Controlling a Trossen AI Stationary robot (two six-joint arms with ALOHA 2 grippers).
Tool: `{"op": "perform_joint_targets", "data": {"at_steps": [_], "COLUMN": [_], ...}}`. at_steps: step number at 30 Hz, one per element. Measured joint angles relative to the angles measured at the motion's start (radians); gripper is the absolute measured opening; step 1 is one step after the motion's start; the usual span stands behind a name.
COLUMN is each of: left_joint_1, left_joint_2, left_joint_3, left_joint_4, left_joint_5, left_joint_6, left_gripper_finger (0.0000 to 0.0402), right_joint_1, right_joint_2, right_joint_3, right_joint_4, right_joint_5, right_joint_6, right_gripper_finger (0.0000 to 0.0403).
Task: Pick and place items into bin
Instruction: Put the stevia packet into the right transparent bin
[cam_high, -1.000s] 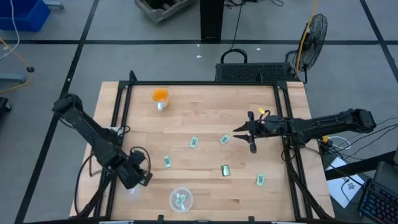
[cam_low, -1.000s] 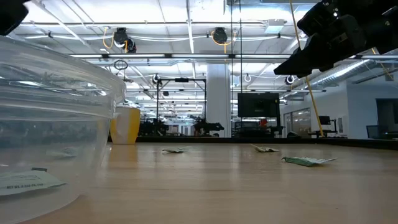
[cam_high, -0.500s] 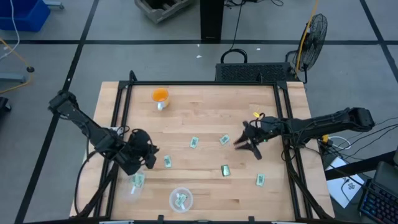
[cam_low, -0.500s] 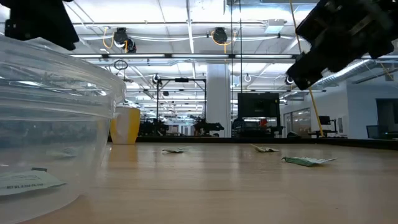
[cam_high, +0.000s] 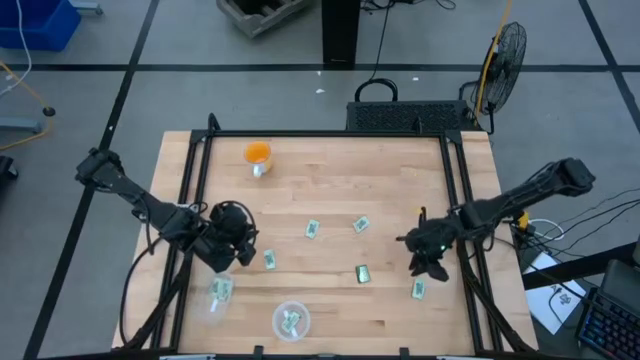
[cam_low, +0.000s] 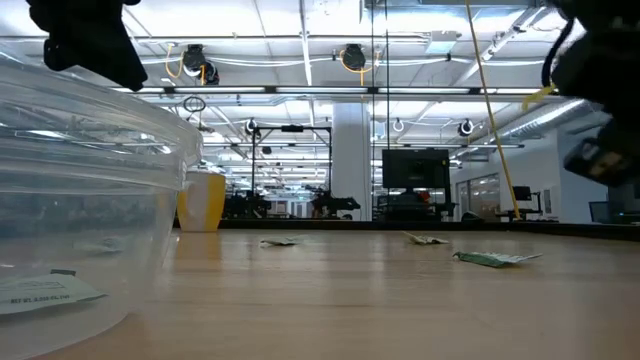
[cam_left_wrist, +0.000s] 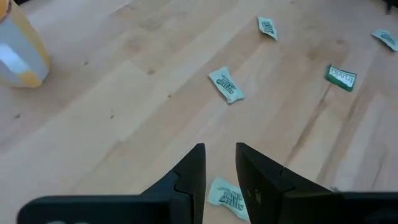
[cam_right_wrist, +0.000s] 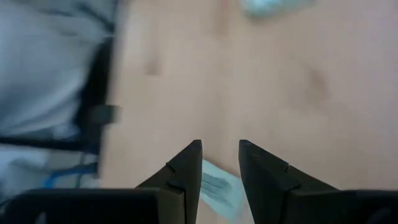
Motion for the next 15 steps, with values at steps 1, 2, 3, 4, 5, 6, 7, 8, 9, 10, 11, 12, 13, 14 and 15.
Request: {"op": "perform_joint_targets", "data": {"at_steps": [1, 2, 3, 4, 5, 6, 7, 8, 9, 10, 11, 12, 13, 14, 15], "left_joint_1": [0.005, 0.009, 0.013, 0.017, 0.019, 0.022, 0.022, 0.022, 0.022, 0.022, 0.022, 0.022, 0.022, 0.022, 0.022], "left_joint_2": [0.0, 0.0, 0.0, 0.0, 0.0, 0.0, 0.0, 0.0, 0.0, 0.0, 0.0, 0.0, 0.0, 0.0, 0.0], "left_joint_3": [0.0, 0.0, 0.0, 0.0, 0.0, 0.0, 0.0, 0.0, 0.0, 0.0, 0.0, 0.0, 0.0, 0.0, 0.0], "left_joint_4": [0.0, 0.0, 0.0, 0.0, 0.0, 0.0, 0.0, 0.0, 0.0, 0.0, 0.0, 0.0, 0.0, 0.0, 0.0], "left_joint_5": [0.0, 0.0, 0.0, 0.0, 0.0, 0.0, 0.001, 0.001, 0.001, 0.001, 0.001, 0.001, 0.0, 0.0, 0.0], "left_joint_6": [0.004, 0.004, 0.004, 0.004, 0.004, 0.004, 0.004, 0.004, 0.004, 0.004, 0.003, 0.003, 0.003, 0.003, 0.003], "left_gripper_finger": [0.0093, 0.0093, 0.0093, 0.0093, 0.0093, 0.0093, 0.0093, 0.0093, 0.0093, 0.0093, 0.0093, 0.0093, 0.0093, 0.0093, 0.0093], "right_joint_1": [0.017, 0.034, 0.052, 0.07, 0.088, 0.106, 0.122, 0.138, 0.156, 0.173, 0.188, 0.201, 0.211, 0.221, 0.23], "right_joint_2": [0.0, 0.0, 0.0, 0.0, 0.0, 0.0, 0.003, 0.008, 0.011, 0.015, 0.02, 0.025, 0.029, 0.03, 0.031], "right_joint_3": [0.0, 0.0, 0.0, 0.0, 0.0, 0.0, 0.0, 0.0, 0.0, 0.0, 0.0, 0.0, 0.0, 0.0, 0.0], "right_joint_4": [-0.029, -0.048, -0.06, -0.066, -0.066, -0.063, -0.063, -0.065, -0.069, -0.071, -0.071, -0.072, -0.078, -0.087, -0.093], "right_joint_5": [0.045, 0.078, 0.097, 0.111, 0.113, 0.115, 0.115, 0.116, 0.116, 0.117, 0.116, 0.115, 0.111, 0.111, 0.112], "right_joint_6": [0.042, 0.08, 0.105, 0.122, 0.144, 0.168, 0.195, 0.224, 0.255, 0.285, 0.315, 0.344, 0.379, 0.425, 0.474], "right_gripper_finger": [0.0098, 0.0098, 0.0098, 0.0098, 0.0098, 0.0098, 0.0098, 0.0098, 0.0098, 0.0098, 0.0098, 0.0098, 0.0098, 0.0098, 0.0098]}}
